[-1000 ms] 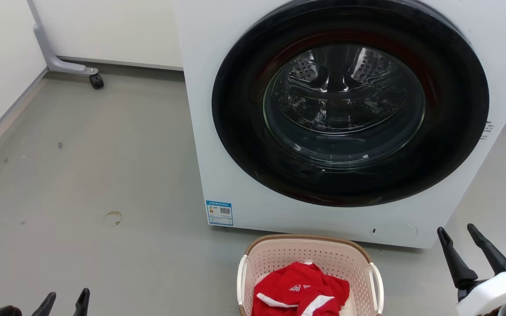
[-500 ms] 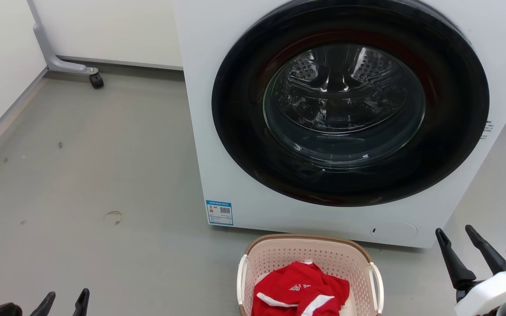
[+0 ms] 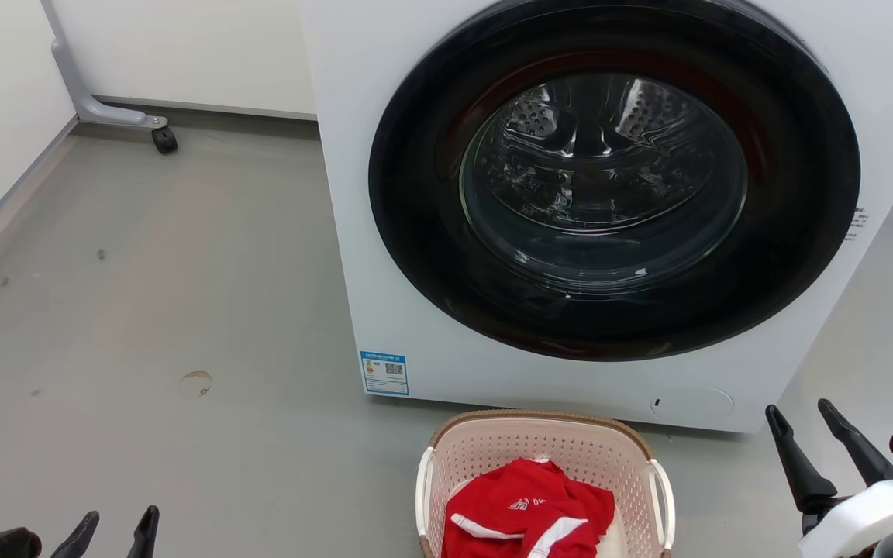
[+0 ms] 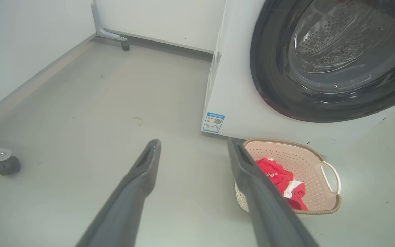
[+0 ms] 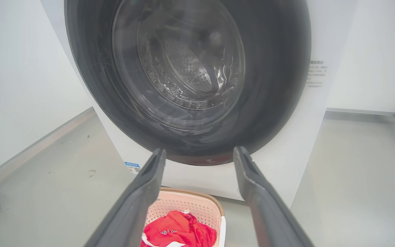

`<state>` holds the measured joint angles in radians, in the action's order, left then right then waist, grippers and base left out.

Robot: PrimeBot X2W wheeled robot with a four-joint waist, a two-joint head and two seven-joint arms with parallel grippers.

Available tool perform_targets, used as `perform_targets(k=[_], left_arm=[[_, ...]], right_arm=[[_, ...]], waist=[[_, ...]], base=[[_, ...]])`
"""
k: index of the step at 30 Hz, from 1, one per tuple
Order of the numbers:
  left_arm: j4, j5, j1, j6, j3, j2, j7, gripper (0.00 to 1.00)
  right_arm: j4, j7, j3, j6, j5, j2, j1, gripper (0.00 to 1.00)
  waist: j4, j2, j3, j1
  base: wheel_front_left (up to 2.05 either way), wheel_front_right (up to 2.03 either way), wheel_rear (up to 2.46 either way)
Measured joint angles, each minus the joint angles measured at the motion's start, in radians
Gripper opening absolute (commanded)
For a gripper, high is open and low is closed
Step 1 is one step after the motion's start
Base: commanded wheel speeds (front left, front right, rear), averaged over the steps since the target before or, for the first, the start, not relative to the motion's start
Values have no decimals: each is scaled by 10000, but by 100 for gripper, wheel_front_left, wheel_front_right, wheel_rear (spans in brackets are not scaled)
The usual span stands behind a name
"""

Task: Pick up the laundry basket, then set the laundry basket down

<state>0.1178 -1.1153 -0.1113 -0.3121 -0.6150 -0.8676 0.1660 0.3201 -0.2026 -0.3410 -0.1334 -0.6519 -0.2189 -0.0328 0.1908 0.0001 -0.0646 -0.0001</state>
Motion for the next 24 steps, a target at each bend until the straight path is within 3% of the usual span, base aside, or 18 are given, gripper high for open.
perform_targets(k=[24], left_arm=[[-251, 232, 569, 276, -236, 90, -209, 100]], right_arm=[[125, -2, -29, 0, 2, 40, -10, 100]], waist=[[36, 0, 27, 0]], base=[[0, 0, 0]])
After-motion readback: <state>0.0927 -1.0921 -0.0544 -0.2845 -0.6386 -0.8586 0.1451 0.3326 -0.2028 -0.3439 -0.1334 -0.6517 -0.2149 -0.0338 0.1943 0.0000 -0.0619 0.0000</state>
